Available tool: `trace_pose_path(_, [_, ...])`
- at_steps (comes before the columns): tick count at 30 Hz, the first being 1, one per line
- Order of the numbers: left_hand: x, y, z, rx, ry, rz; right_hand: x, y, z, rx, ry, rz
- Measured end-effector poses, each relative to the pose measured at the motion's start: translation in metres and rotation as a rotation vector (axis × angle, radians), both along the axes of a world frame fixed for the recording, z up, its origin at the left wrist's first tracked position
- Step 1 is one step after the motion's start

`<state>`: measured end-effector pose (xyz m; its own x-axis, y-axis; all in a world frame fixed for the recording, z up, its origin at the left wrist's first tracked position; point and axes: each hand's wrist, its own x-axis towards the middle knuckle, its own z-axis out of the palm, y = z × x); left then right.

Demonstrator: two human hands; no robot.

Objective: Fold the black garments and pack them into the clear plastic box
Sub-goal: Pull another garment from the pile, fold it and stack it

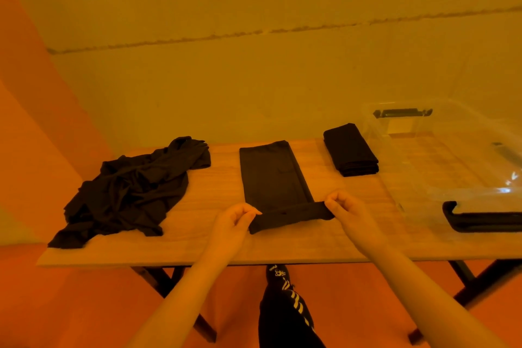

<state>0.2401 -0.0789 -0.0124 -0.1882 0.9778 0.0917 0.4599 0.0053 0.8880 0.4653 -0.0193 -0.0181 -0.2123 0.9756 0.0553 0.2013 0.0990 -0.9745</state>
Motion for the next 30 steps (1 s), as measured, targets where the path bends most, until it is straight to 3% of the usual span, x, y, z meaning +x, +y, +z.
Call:
trace_pose_path(7, [-0.009,0.021,0.027,0.018,-0.203,0.081,-0.023,0.022,0.031,0.095,-0.011,-0.003])
trace_pose_path(13, [-0.029,0.096,0.042,0.001,-0.115,0.132,-0.051,0.1,0.044,0.032,-0.079,-0.02])
trace_pose_path(18, [-0.051,0.18,0.015,-0.034,-0.019,0.202,-0.079,0.184,0.018,-0.03,-0.164,-0.051])
trace_pose_path(23, [-0.076,0.254,-0.03,-0.138,0.045,0.262,-0.106,0.262,-0.017,-0.052,-0.356,-0.065])
trace_pose_path(26, [-0.083,0.271,-0.048,-0.182,0.173,0.318,-0.113,0.275,-0.032,0.082,-0.701,-0.098])
trace_pose_path(28, [-0.085,0.266,-0.049,-0.126,0.28,0.397,-0.109,0.274,-0.04,0.176,-0.843,-0.202])
trace_pose_path(30, [-0.078,0.249,-0.046,-0.001,0.337,0.356,-0.101,0.263,-0.041,0.235,-0.844,-0.29])
